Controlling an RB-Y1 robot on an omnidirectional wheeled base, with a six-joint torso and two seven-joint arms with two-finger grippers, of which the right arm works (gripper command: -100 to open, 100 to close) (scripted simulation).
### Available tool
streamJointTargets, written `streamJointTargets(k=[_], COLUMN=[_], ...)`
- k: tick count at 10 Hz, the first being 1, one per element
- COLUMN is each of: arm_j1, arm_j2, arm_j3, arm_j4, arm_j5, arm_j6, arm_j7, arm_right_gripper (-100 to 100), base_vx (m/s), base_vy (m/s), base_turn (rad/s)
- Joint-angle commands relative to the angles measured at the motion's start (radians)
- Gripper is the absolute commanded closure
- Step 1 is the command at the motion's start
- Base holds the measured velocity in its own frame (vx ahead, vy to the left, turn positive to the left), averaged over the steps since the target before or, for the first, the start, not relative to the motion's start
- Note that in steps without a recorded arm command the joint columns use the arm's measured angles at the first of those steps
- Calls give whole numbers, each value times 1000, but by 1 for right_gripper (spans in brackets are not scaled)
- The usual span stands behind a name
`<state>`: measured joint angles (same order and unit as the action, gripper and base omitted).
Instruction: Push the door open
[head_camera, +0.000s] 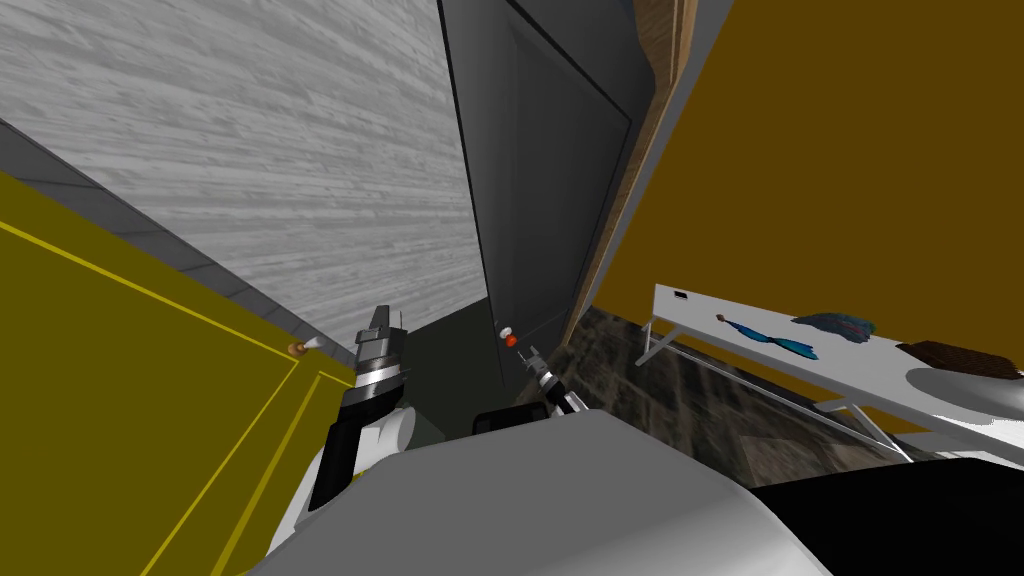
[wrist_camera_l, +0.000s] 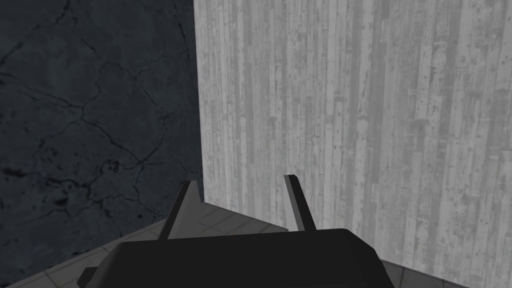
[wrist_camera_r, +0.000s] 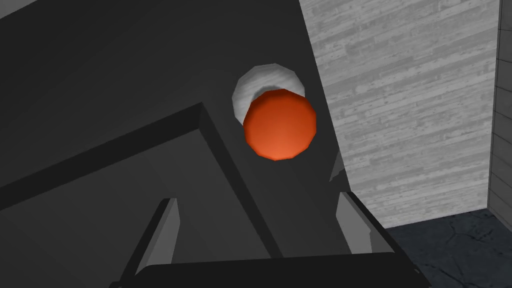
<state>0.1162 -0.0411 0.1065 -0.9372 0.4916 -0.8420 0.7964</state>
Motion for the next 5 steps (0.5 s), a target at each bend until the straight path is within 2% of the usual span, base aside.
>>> streamJointTargets(k=[1,2,4,5], arm_j1=[15,15,32,32], arm_j2=[11,11,27,27], arm_j3=[-6,-6,-15,-15], arm_j4=[-15,-15,-30,-30], arm_j5=[33,33,73,73], arm_j6=[2,2,4,4], arm_j7=[50,64,126,139], arm_right_gripper=[-100,-100,-100,-100], base_vx=[-41,-37,-38,-32], base_vy=[-21,-14,-18,-13], base_turn=[-51,-21,-44,-19])
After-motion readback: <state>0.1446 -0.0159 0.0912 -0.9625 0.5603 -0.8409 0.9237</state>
